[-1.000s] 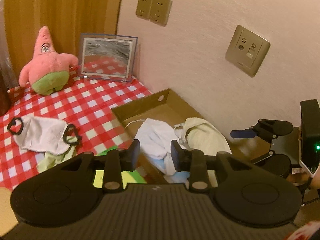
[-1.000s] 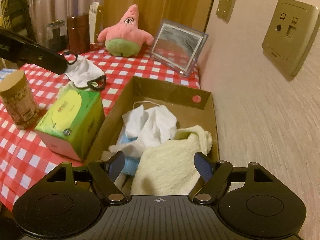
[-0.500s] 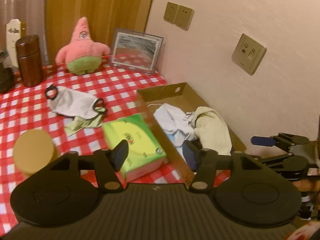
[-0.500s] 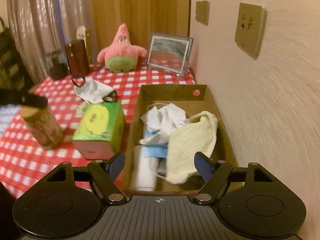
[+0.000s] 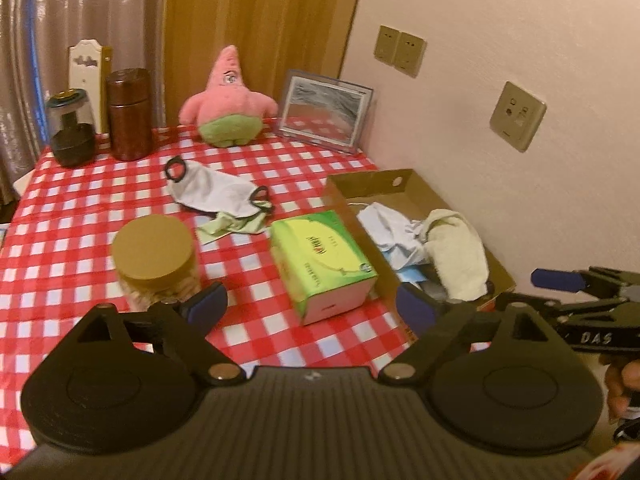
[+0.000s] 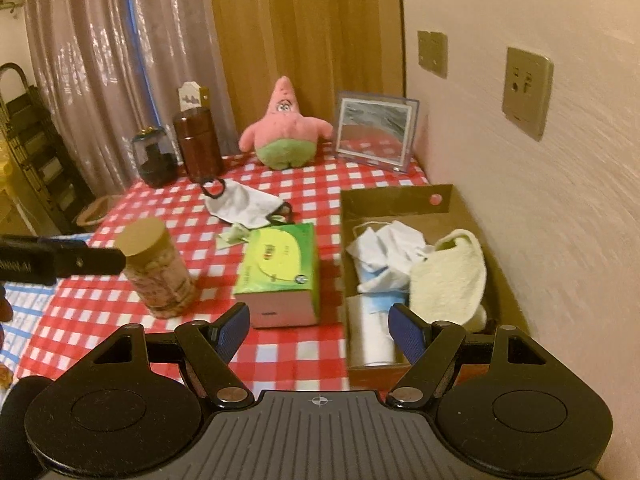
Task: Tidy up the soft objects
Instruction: 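Move both grippers back toward the white mask and green cloth on the table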
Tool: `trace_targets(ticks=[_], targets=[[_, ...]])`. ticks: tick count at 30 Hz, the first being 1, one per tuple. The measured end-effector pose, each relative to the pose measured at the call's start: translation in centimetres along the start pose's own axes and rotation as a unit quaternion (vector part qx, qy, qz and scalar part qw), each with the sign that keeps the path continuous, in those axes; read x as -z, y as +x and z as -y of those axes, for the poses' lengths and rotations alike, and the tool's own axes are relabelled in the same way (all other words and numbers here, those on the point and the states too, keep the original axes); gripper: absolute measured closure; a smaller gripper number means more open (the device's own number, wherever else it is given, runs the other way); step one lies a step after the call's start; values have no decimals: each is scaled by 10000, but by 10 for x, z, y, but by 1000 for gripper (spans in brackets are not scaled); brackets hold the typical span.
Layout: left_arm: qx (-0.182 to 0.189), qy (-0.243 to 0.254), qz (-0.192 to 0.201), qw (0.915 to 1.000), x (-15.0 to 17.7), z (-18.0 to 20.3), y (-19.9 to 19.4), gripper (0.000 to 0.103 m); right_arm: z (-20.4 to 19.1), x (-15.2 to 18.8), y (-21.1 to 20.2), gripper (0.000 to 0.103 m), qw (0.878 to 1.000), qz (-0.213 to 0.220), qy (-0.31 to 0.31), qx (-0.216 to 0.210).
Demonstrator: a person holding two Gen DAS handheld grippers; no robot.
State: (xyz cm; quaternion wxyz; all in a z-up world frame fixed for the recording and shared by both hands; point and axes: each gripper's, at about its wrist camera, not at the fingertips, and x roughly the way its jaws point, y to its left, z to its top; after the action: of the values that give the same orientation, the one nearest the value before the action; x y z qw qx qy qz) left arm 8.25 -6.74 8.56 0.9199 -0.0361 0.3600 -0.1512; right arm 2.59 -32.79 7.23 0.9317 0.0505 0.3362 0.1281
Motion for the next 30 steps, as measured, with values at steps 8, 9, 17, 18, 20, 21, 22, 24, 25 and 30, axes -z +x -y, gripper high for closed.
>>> trace_targets(ticks=[8, 9, 17, 18, 20, 21, 22, 24, 25, 30], targets=[[-368, -260, 315, 9985, 20, -28, -26, 11, -21, 2, 0, 27, 9999, 19, -39, -104], [-414, -300, 372, 9980, 24, -32, -30, 11, -22, 2, 1, 27, 9999, 23, -26, -114], [-781, -489, 541, 9943, 33, -64, -47, 11, -27, 2, 6, 27, 9997, 66, 172, -171], [-809, -487, 550, 9940, 33, -67, -48, 11, -28, 1, 6, 27, 9997, 69, 171, -169], [-826, -499, 569, 9937, 33, -72, -50, 11, -28, 0, 6, 27, 9997, 81, 176, -171], [-832, -505, 569, 9936, 33, -74, -50, 11, -28, 0, 7, 27, 9996, 91, 181, -182], [-844, -512, 574, 9935, 33, -76, -51, 11, -29, -1, 7, 27, 9996, 103, 190, -193], [-852, -513, 580, 9934, 33, -79, -52, 11, -30, -2, 7, 27, 9995, 118, 210, -214], [-861, -504, 583, 9933, 33, -80, -53, 11, -30, -2, 7, 27, 9994, 124, 210, -233], [-924, -455, 648, 9926, 30, -83, -59, 11, -33, -5, 6, 27, 9992, 185, 177, -305]])
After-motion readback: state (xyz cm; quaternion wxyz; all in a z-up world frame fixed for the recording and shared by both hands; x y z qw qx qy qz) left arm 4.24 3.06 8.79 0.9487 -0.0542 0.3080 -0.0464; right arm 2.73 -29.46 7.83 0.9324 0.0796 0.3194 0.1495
